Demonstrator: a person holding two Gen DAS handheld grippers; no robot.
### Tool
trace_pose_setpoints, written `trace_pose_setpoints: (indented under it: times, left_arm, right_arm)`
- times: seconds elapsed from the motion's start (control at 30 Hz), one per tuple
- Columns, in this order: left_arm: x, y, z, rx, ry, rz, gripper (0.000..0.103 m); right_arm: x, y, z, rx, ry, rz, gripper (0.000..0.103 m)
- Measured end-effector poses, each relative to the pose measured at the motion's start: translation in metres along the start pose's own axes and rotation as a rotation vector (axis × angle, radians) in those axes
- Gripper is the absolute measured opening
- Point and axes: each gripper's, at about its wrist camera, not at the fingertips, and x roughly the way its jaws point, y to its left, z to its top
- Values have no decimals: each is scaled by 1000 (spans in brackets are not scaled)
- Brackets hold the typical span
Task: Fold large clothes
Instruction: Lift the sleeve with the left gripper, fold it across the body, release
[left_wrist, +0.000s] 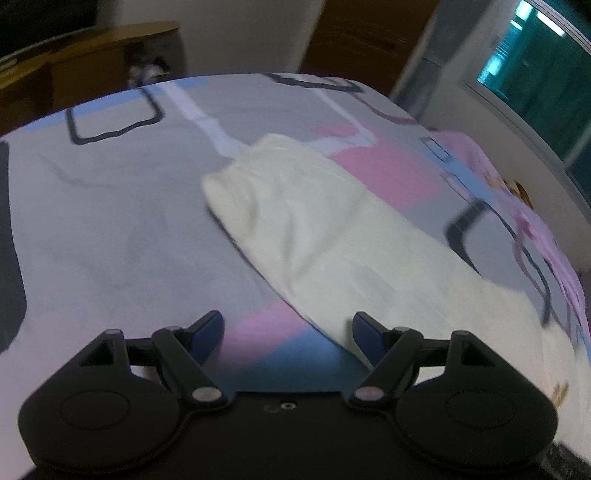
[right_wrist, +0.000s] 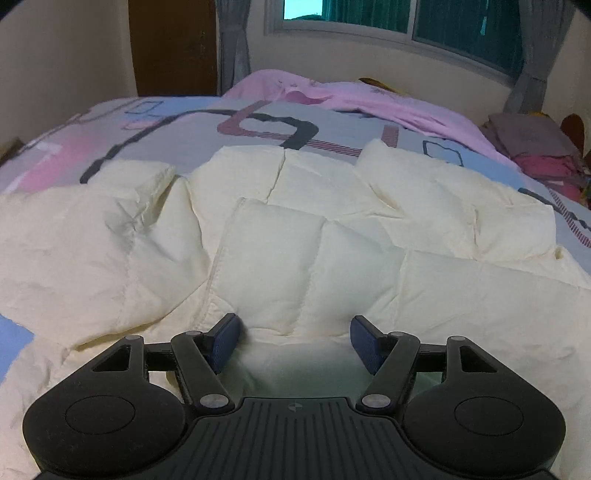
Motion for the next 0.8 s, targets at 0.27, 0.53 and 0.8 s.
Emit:
trace_pose_setpoints:
  times: [0.27, 0.53, 0.8]
  left_arm:
    - [30, 13, 23, -61, -71, -15, 60]
    - [31, 11, 24, -78, -88, -63, 9]
    - [-11, -19, 25, 26, -171, -117, 7]
  right_arm:
    - [5, 3, -1, 15, -5, -17, 71]
    - [6, 3, 1, 23, 2, -20, 71]
    - [4, 2, 6, 13, 10, -12, 71]
